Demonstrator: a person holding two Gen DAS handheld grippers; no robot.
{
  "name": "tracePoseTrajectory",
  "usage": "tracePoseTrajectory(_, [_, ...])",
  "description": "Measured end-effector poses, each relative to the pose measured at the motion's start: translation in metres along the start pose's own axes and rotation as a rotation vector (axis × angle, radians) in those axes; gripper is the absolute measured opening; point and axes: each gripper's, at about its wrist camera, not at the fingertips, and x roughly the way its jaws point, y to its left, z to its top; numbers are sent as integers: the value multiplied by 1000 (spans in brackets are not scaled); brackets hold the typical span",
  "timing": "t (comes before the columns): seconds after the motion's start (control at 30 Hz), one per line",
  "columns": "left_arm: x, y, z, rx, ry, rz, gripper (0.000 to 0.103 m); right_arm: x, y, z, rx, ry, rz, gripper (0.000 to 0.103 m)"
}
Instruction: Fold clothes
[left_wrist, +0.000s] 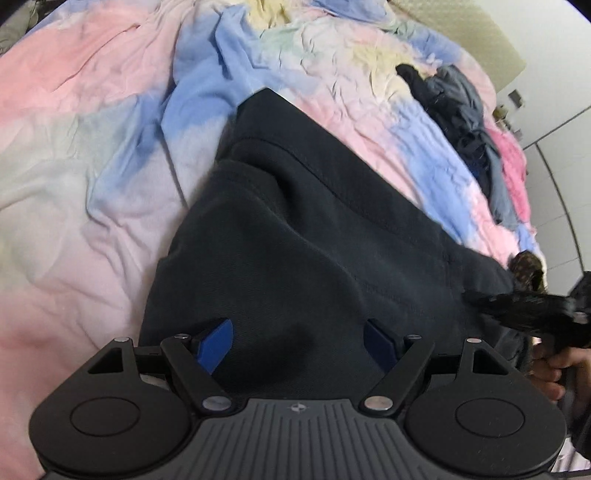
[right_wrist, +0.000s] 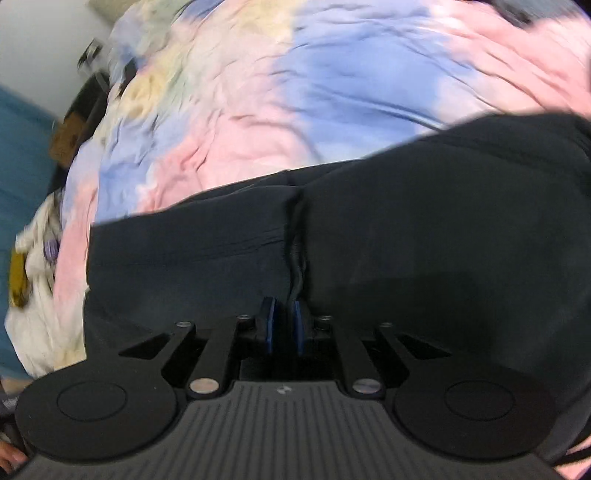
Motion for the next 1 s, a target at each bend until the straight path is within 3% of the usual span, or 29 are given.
tracePoseTrajectory(0.07, [6,-7,-4,23,5,38,80,-23,-14,-9,60,-48,15,31])
tracePoseTrajectory(0.2, [14,-22,-7,64,15,114,80,-71,-60,-30,223,-165,5,33])
tracePoseTrajectory(0.3, [12,-35,-5,64,17,106,80,-107,-98,-59,368,-268,-34,52])
tracePoseTrajectory(0.37, [7,-48,-5,80,13,123,80,-124,-124,-79,464,-324,-76,58])
tracePoseTrajectory(0.47, [-4,-68,-5,95,-5,132,80,-133,-160,-104,604,-352,-114,62])
tracePoseTrajectory(0.6, [-21,-95,-13,110,-28,151,80,-119,-206,-125,814,-380,-31,69])
tracePoseTrajectory(0.7, [-36,-114,-27,117,-48,174,80,-103,-219,-119,835,-401,40,74])
tracePoseTrajectory(0.73, [-41,-118,-32,118,-50,182,80,-99,-217,-114,819,-410,48,85])
tracePoseTrajectory(0.8, [-54,-123,-44,95,-51,180,80,-89,-214,-103,796,-406,35,91])
tracePoseTrajectory(0.87, [-66,-128,-55,80,-57,170,80,-78,-213,-94,769,-388,-7,90])
tracePoseTrajectory(1.0, [-89,-138,-70,122,-73,212,80,-66,-215,-93,765,-379,-71,77])
